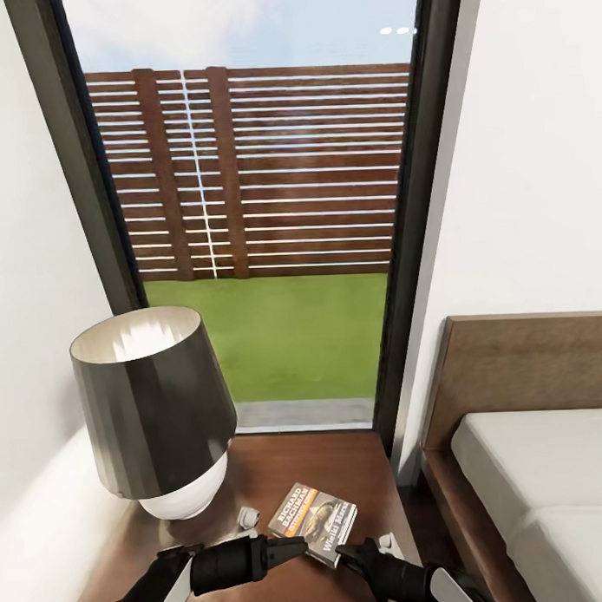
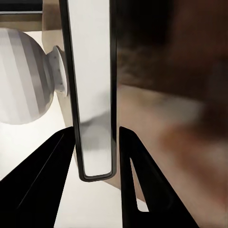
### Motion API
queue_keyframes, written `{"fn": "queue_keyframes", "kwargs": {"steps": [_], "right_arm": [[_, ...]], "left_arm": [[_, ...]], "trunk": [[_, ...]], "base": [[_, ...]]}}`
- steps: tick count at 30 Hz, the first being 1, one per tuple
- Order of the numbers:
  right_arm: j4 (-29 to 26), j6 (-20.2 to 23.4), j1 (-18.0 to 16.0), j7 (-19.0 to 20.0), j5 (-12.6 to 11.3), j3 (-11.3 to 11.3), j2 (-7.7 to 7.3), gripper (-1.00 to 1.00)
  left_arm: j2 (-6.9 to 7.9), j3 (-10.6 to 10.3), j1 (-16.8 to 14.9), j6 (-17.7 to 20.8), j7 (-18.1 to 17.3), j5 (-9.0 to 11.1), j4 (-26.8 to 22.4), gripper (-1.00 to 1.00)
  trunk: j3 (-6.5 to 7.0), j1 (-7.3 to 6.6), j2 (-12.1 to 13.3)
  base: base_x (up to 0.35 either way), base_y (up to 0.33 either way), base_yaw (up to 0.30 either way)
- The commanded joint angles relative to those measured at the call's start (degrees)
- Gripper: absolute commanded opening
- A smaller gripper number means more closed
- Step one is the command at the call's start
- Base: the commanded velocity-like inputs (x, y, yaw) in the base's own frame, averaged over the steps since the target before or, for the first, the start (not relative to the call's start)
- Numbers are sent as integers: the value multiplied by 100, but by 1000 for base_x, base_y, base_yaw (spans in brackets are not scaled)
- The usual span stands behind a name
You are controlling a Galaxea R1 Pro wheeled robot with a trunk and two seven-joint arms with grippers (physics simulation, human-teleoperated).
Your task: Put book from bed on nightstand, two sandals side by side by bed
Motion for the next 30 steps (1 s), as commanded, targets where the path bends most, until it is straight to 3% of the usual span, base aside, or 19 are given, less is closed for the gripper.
{"fn": "queue_keyframes", "kwargs": {"steps": [1, 5, 30], "right_arm": [[-2, 17, -3, -9, -48, 27, -4, -100], [-2, 14, -3, -9, -48, 27, -4, -100], [-2, 15, -3, -9, -47, 27, -4, -100]], "left_arm": [[8, -34, -4, 60, -2, 51, -1, 100], [8, -34, -4, 60, -2, 51, -1, 100], [8, -34, -4, 60, -2, 51, -1, 100]], "trunk": [[-6, -1, -2], [-77, 87, -163], [-113, 131, -243]], "base": [[0, 0, 0], [0, 0, 0], [0, 0, 0]]}}
